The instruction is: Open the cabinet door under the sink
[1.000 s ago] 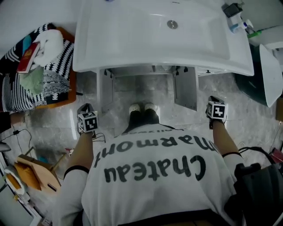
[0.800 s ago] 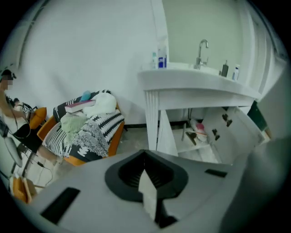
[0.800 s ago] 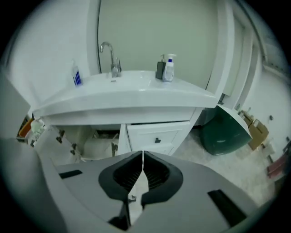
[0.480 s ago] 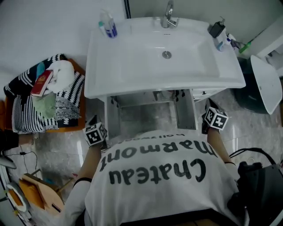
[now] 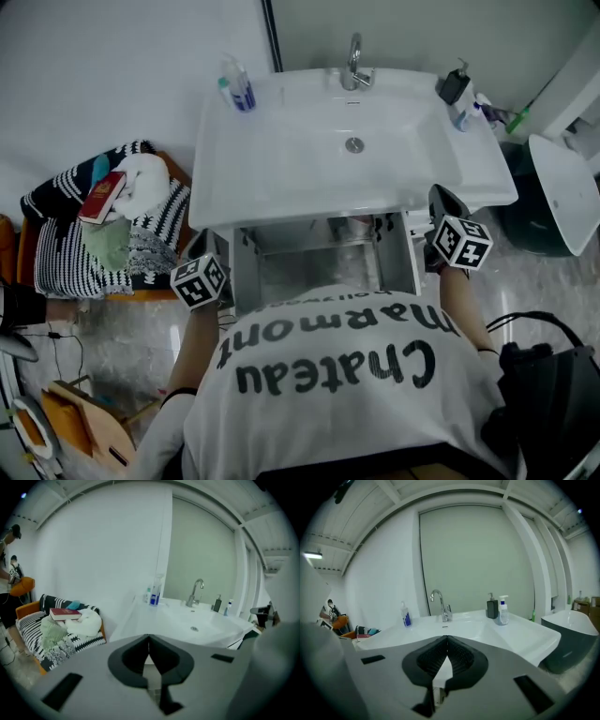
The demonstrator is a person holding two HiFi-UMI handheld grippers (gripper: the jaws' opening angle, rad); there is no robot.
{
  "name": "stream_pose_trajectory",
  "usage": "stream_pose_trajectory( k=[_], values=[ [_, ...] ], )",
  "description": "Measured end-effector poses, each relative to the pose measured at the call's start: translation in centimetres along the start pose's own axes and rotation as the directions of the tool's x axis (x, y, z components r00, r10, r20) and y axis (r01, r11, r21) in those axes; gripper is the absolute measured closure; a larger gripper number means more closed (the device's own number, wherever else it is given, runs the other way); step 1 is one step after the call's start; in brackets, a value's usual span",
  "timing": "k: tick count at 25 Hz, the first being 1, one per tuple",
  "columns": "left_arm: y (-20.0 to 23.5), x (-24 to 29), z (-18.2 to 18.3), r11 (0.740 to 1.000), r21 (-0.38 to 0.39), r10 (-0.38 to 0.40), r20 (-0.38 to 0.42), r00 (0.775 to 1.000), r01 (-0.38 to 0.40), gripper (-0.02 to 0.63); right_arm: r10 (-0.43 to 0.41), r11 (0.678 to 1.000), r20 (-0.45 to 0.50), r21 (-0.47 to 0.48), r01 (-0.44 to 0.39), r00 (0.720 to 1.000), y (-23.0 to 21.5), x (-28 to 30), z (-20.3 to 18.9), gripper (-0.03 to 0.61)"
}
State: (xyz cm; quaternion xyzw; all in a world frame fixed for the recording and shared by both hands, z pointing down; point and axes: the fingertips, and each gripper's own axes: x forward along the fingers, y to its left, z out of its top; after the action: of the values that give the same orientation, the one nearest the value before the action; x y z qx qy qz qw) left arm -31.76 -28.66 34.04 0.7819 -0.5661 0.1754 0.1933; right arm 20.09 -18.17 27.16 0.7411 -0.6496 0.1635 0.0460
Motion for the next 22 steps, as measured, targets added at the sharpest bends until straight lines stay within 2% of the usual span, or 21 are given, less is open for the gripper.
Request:
stream_pose_trajectory(
  k=[3,5,7,12,15,17,20,22],
  values=[
    [-2.0,0.6,1.9,0.997,-0.052,-0.051,-0.029,0.998,0.049,0.604,0.06,0.998,0.024,-0.026,-0.059,0.998,2.4,0.7,2.7,0.566],
    [-4.0,0.9,3.5,0.987,-0.12,-0.111,-0.012,0.994,0.109,0.604,0.11,0.994,0.04,-0.025,-0.109,0.993,4.2,1.2,4.2,0.566],
    [-6.5,1.0,5.0,0.971,-0.145,-0.19,0.017,0.982,0.191,0.604,0.17,0.985,0.056,-0.001,-0.17,0.984,6.3,1.7,5.4,0.566],
    [-13.8,-0.3,8.6,0.914,-0.074,-0.392,0.094,0.915,0.399,0.604,0.308,0.949,0.055,0.051,-0.31,0.95,12.0,2.1,6.9,0.566],
    [-17.2,-1.8,10.5,0.855,-0.089,-0.497,0.141,0.856,0.511,0.604,0.388,0.92,0.044,0.036,-0.39,0.921,15.5,2.0,7.2,0.566],
    [-19.0,-2.8,11.4,0.827,-0.04,-0.549,0.154,0.822,0.56,0.604,0.437,0.898,0.044,0.028,-0.438,0.898,17.6,1.7,7.3,0.566],
    [-21.0,-3.9,11.5,0.795,0.103,-0.606,0.134,0.784,0.597,0.604,0.486,0.874,0.034,0.018,-0.486,0.873,20.0,1.4,7.1,0.566],
    [-21.9,-4.5,10.7,0.768,0.159,-0.638,0.111,0.762,0.62,0.604,0.508,0.861,0.013,0.008,-0.508,0.861,21.1,1.2,6.4,0.566]
  ],
)
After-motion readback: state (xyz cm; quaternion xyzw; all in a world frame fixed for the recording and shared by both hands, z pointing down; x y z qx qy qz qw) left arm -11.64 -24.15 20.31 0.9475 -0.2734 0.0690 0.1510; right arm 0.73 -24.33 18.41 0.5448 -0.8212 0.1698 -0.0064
